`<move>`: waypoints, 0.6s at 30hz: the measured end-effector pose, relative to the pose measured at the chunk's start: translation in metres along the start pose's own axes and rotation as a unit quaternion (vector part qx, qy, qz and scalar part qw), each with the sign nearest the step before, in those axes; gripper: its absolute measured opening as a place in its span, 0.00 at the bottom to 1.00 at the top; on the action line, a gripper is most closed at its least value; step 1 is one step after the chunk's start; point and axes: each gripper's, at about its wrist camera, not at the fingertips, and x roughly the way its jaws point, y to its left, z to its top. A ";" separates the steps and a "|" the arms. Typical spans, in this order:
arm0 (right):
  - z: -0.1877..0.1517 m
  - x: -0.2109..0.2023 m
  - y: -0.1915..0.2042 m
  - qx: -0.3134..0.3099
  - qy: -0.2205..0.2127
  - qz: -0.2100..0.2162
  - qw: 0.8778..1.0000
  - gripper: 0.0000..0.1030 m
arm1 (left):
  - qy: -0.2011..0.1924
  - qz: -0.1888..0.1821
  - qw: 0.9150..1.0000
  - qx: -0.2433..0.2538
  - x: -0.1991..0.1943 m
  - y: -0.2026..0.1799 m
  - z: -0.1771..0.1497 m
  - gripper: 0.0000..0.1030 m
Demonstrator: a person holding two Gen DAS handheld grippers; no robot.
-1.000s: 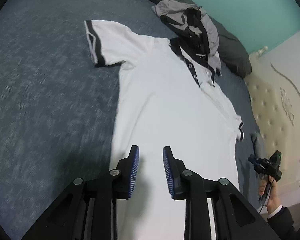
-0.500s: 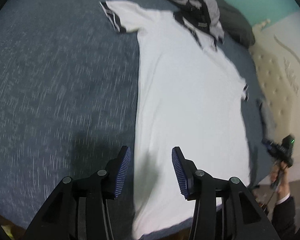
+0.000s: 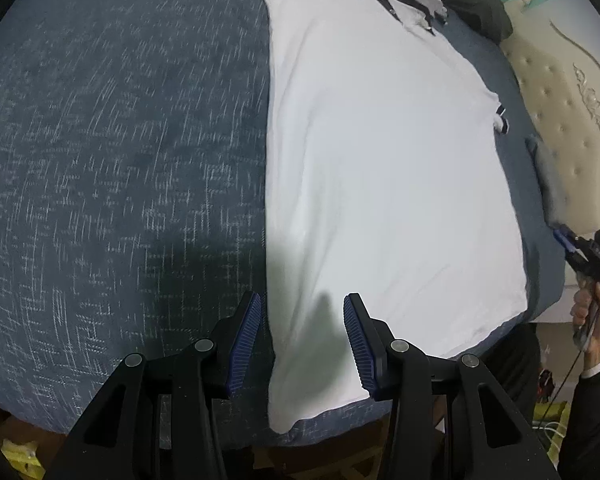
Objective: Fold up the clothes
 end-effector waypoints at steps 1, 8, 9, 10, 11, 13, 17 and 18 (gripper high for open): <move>-0.002 0.000 0.001 -0.002 0.001 0.000 1.000 0.24 | 0.000 0.000 1.000 -0.003 -0.001 0.002 -0.001 0.46; -0.020 0.005 -0.002 -0.011 0.029 -0.015 0.999 0.24 | -0.007 0.010 1.000 -0.020 -0.011 0.020 -0.008 0.46; -0.022 0.006 -0.004 -0.007 0.033 -0.017 0.999 0.24 | -0.008 0.010 1.000 -0.021 -0.012 0.021 -0.009 0.46; -0.024 0.007 -0.007 -0.004 0.037 -0.020 0.999 0.24 | -0.008 0.011 1.000 -0.022 -0.012 0.023 -0.010 0.46; -0.026 0.010 -0.009 -0.001 0.045 -0.024 0.999 0.24 | -0.008 0.011 1.000 -0.024 -0.013 0.025 -0.011 0.46; -0.031 0.015 -0.014 0.003 0.060 -0.033 0.998 0.28 | -0.008 0.011 1.000 -0.028 -0.015 0.028 -0.012 0.46; -0.043 0.028 -0.019 0.007 0.092 -0.062 0.994 0.43 | -0.012 0.007 1.000 -0.025 -0.021 0.030 -0.019 0.46; -0.046 0.030 -0.020 0.006 0.096 -0.067 0.993 0.43 | -0.012 0.006 1.000 -0.025 -0.023 0.031 -0.020 0.46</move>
